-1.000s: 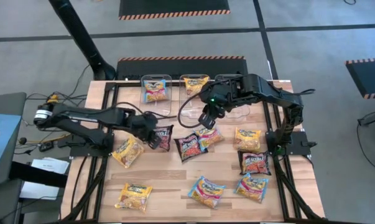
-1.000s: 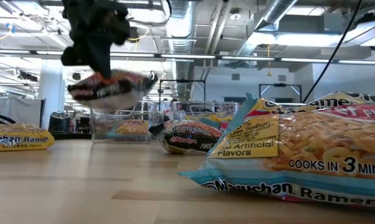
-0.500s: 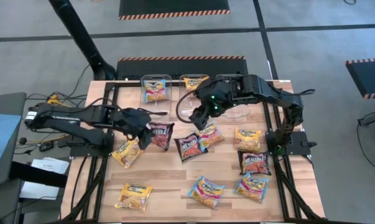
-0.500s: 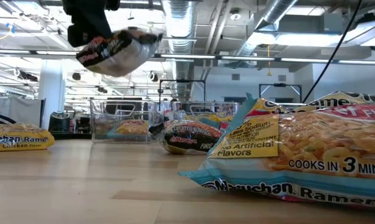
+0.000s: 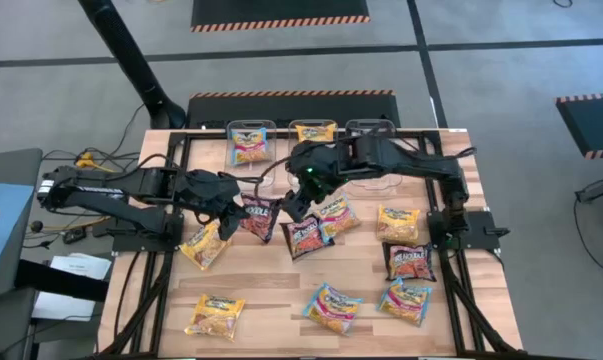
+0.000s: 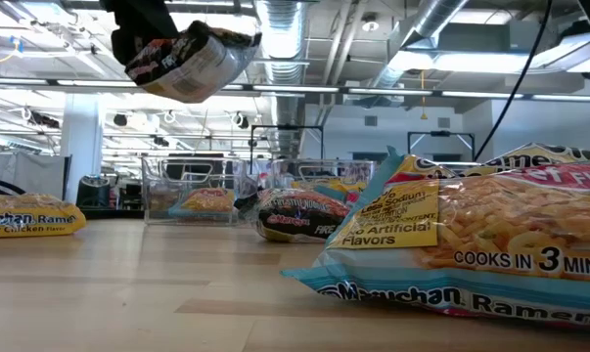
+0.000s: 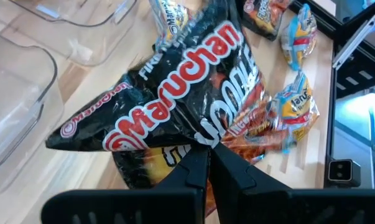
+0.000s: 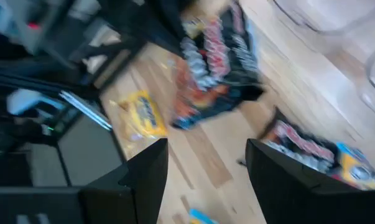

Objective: Sort Maruchan noodles
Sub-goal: Put the black noodle pack into the right transparent bin

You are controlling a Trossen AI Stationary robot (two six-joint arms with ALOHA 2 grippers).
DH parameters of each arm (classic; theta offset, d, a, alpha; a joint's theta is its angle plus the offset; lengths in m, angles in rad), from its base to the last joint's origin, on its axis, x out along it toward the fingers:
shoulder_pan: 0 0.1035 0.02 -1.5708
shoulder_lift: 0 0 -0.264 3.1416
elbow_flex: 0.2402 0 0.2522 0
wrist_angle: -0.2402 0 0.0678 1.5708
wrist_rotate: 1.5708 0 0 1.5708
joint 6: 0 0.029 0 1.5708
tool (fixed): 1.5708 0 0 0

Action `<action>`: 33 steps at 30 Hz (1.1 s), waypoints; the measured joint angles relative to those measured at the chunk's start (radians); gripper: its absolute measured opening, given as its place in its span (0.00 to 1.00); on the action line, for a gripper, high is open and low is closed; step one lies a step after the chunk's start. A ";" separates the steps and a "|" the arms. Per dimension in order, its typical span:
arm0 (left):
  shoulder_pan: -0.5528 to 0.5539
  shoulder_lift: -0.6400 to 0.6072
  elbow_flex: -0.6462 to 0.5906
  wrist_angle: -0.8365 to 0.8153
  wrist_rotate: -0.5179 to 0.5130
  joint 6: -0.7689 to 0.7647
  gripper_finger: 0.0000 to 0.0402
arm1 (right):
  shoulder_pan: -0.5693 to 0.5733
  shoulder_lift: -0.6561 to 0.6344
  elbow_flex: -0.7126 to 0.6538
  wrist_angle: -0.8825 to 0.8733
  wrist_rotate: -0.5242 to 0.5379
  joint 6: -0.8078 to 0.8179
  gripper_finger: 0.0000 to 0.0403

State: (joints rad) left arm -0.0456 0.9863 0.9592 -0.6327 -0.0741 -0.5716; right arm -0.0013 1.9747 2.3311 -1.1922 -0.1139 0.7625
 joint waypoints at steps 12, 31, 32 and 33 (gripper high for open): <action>0.000 0.001 0.000 0.002 0.009 0.000 0.00 | -0.061 0.075 0.001 0.024 -0.036 -0.003 0.59; 0.000 0.001 0.000 0.007 -0.019 0.000 0.00 | -0.159 0.141 0.001 0.093 -0.208 -0.037 0.60; 0.000 0.001 0.000 0.010 -0.020 0.000 0.00 | -0.158 0.141 0.001 0.089 -0.211 -0.037 0.60; 0.000 0.001 0.000 0.016 -0.020 0.000 0.00 | -0.158 0.142 0.001 0.087 -0.214 -0.037 0.60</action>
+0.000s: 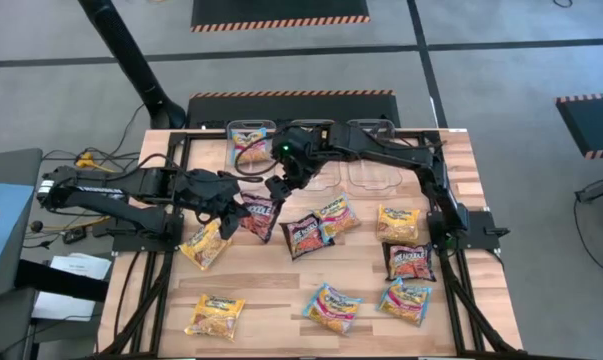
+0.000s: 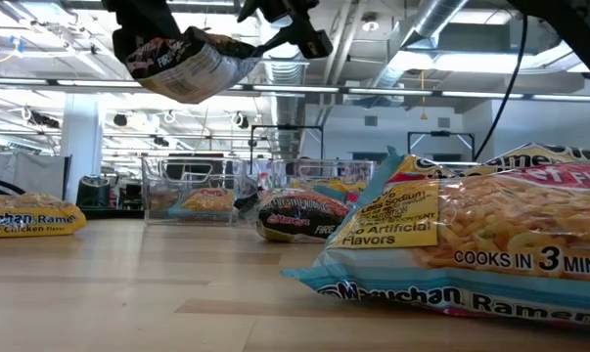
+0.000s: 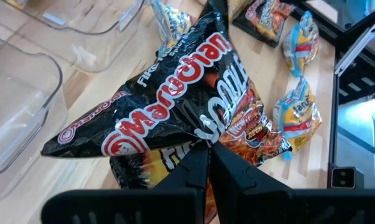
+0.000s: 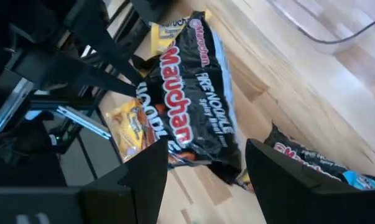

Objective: Sort Maruchan noodles
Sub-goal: Put the black noodle pack into the right transparent bin

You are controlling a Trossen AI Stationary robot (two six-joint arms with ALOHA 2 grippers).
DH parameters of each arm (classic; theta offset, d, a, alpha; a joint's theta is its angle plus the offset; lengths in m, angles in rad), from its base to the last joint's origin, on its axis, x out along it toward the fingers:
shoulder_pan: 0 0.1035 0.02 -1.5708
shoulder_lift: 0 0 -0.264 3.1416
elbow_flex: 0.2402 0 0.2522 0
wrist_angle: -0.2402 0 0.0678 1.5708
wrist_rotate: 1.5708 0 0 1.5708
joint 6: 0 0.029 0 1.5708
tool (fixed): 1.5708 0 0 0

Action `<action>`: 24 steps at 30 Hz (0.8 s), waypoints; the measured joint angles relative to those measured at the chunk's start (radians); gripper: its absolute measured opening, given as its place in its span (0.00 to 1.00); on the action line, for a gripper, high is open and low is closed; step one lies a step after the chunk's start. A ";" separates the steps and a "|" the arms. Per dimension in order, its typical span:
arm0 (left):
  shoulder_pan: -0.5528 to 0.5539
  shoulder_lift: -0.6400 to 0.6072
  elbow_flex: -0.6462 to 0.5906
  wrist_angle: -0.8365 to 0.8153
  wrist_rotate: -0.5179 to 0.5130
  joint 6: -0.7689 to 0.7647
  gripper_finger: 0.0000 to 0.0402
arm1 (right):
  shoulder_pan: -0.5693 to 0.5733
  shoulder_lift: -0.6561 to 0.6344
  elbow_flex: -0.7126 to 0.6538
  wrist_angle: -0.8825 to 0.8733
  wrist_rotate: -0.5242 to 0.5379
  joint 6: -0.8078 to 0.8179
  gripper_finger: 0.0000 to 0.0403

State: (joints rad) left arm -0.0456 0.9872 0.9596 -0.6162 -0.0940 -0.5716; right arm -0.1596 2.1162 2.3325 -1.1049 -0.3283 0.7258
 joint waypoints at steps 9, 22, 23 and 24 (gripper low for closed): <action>0.000 0.000 0.001 0.031 -0.001 0.000 0.00 | 0.017 0.000 0.000 -0.003 0.039 -0.143 0.60; 0.000 0.000 0.001 0.042 -0.001 0.003 0.00 | 0.007 0.000 0.000 -0.027 -0.018 -0.108 0.60; 0.000 0.000 0.001 0.042 -0.005 0.003 0.00 | 0.005 0.000 0.000 -0.036 -0.021 -0.107 0.60; 0.000 0.000 0.001 0.042 -0.010 0.003 0.00 | 0.000 0.000 0.000 -0.044 -0.024 -0.105 0.60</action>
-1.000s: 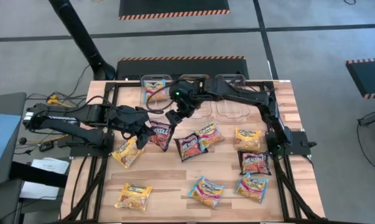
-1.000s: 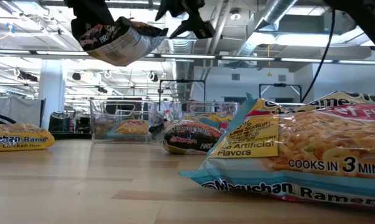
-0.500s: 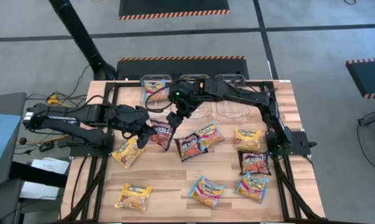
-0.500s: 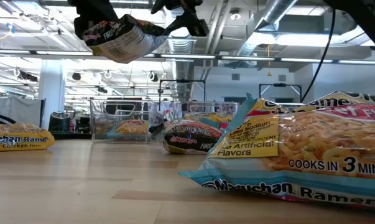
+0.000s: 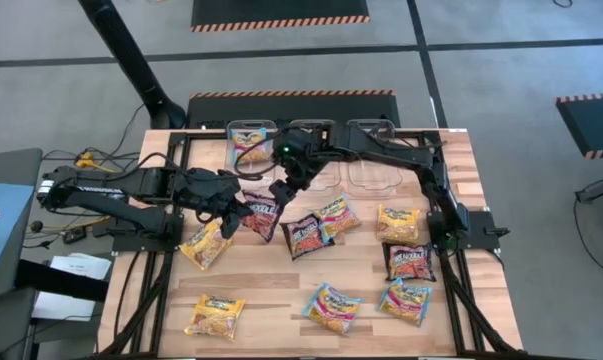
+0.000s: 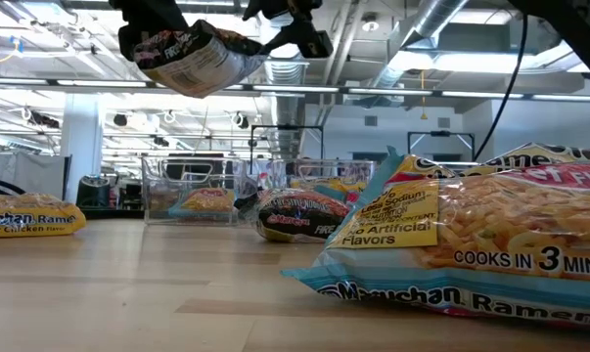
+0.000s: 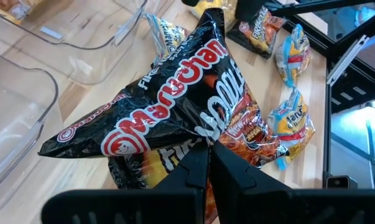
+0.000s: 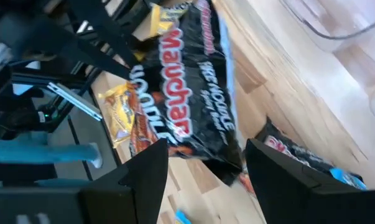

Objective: Sort Maruchan noodles
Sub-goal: Put the black noodle pack into the right transparent bin

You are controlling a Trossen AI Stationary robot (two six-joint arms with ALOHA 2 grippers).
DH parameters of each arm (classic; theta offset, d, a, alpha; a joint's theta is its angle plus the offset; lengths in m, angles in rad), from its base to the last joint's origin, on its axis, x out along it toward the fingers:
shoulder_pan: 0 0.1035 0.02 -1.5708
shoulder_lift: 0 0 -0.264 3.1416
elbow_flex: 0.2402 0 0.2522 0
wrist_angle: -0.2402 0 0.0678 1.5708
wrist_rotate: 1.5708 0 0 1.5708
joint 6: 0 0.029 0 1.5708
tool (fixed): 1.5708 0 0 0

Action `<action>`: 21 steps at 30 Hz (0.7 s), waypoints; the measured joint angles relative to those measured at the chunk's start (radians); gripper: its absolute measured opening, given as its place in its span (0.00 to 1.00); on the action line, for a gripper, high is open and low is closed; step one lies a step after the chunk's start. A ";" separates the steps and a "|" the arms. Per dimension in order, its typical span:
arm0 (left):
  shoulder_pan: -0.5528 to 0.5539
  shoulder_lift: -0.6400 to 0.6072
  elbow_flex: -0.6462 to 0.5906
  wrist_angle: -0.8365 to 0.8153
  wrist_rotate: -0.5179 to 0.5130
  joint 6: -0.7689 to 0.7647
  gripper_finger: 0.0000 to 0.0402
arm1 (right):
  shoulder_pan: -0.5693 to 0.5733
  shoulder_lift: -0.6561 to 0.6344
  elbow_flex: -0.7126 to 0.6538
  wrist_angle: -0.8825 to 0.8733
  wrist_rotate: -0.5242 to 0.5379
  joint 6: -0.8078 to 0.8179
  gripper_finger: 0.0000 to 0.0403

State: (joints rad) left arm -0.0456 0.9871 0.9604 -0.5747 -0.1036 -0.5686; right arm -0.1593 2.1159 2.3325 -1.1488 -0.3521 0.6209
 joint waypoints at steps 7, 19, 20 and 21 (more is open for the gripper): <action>0.000 0.000 0.000 0.000 -0.010 0.000 0.00 | -0.006 0.000 0.000 0.067 -0.003 -0.034 0.60; 0.000 0.000 0.000 0.000 -0.012 0.000 0.00 | 0.081 0.032 0.003 0.183 0.192 -0.575 0.60; 0.000 0.000 0.000 -0.001 -0.014 0.000 0.00 | 0.086 0.040 -0.001 0.176 0.203 -0.591 0.60; 0.000 0.000 0.000 0.000 -0.014 0.000 0.00 | 0.090 0.047 -0.004 0.156 0.205 -0.607 0.60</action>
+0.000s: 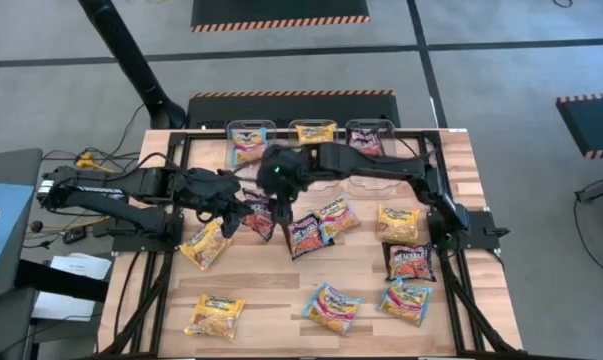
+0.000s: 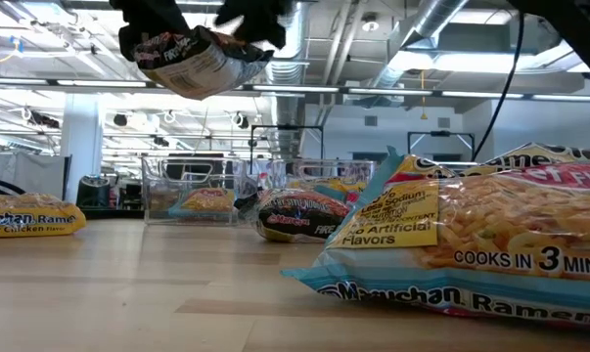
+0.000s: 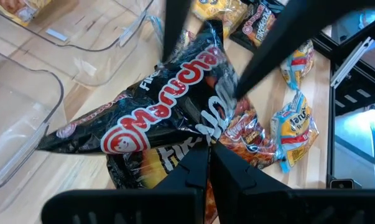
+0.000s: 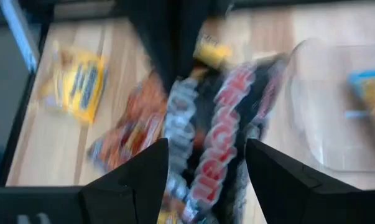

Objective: Sort Maruchan noodles
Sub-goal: Put the black noodle pack into the right transparent bin

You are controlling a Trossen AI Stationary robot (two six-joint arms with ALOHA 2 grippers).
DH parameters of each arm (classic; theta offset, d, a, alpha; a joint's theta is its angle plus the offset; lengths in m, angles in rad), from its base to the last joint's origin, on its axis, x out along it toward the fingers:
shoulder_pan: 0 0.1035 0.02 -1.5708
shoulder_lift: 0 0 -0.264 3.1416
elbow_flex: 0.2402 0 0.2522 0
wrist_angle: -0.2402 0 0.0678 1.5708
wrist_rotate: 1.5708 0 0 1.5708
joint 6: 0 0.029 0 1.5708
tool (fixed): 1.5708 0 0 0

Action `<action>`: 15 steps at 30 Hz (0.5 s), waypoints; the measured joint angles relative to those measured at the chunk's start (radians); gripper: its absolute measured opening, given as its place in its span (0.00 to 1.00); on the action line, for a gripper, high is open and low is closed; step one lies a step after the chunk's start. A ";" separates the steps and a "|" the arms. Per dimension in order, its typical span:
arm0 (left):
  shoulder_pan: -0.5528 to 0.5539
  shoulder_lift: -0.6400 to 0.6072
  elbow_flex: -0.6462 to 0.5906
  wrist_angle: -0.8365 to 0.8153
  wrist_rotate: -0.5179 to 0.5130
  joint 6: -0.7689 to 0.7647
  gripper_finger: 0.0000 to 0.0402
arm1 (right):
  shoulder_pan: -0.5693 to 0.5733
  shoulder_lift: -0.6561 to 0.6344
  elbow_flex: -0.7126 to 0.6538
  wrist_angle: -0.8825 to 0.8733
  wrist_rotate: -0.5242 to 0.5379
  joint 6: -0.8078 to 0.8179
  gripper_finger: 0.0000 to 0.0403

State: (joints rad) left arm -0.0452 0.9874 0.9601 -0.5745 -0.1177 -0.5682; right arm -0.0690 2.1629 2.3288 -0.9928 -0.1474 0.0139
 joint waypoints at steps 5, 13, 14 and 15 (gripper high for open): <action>0.000 0.000 0.000 0.004 0.000 0.000 0.00 | 0.015 0.034 0.003 0.029 -0.008 -0.050 0.60; 0.000 0.000 0.000 0.009 -0.020 -0.001 0.00 | 0.022 0.067 0.004 0.043 -0.004 -0.041 0.56; 0.000 0.000 0.000 0.009 -0.020 -0.001 0.00 | 0.025 0.069 0.003 0.046 0.003 -0.040 0.54; 0.000 0.000 0.000 0.009 -0.022 -0.001 0.00 | 0.030 0.069 0.003 0.050 0.017 -0.033 0.51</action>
State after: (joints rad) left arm -0.0456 0.9878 0.9600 -0.5651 -0.1402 -0.5690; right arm -0.0395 2.2318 2.3322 -0.9432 -0.1305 -0.0190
